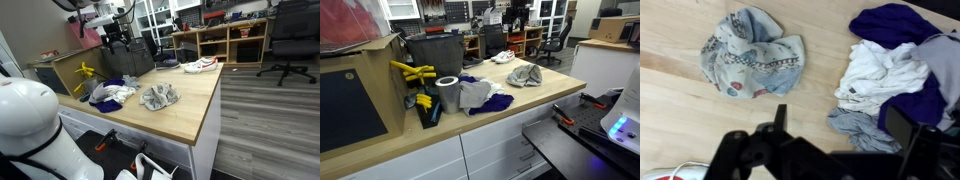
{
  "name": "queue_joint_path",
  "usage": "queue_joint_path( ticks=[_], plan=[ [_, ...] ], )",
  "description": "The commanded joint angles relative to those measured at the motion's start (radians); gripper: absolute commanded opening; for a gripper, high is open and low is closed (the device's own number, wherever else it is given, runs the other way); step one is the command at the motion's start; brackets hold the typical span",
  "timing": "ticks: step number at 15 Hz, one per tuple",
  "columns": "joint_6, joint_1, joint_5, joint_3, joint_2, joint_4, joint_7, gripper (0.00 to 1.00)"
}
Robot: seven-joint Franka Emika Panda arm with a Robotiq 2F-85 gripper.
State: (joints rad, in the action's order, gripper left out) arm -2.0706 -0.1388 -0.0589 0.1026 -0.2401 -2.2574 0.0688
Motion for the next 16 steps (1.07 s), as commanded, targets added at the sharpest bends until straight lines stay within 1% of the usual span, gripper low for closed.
queue_joint_path(
  ticks=[1, 2, 4, 7, 9, 13, 16],
  plan=[
    [0.005, -0.004, -0.010, 0.008, -0.015, -0.002, 0.000, 1.00],
    [0.007, -0.007, -0.012, 0.012, -0.028, -0.006, 0.000, 1.00],
    [-0.010, -0.004, 0.017, 0.031, -0.015, -0.029, -0.049, 1.00],
    [-0.048, 0.019, 0.074, 0.030, 0.034, -0.086, -0.125, 1.00],
    [-0.074, 0.037, 0.121, 0.023, 0.084, -0.111, -0.182, 1.00],
    [-0.106, 0.059, 0.207, 0.013, 0.225, -0.092, -0.265, 1.00],
    [-0.124, 0.055, 0.215, -0.001, 0.329, -0.075, -0.261, 1.00]
  ],
)
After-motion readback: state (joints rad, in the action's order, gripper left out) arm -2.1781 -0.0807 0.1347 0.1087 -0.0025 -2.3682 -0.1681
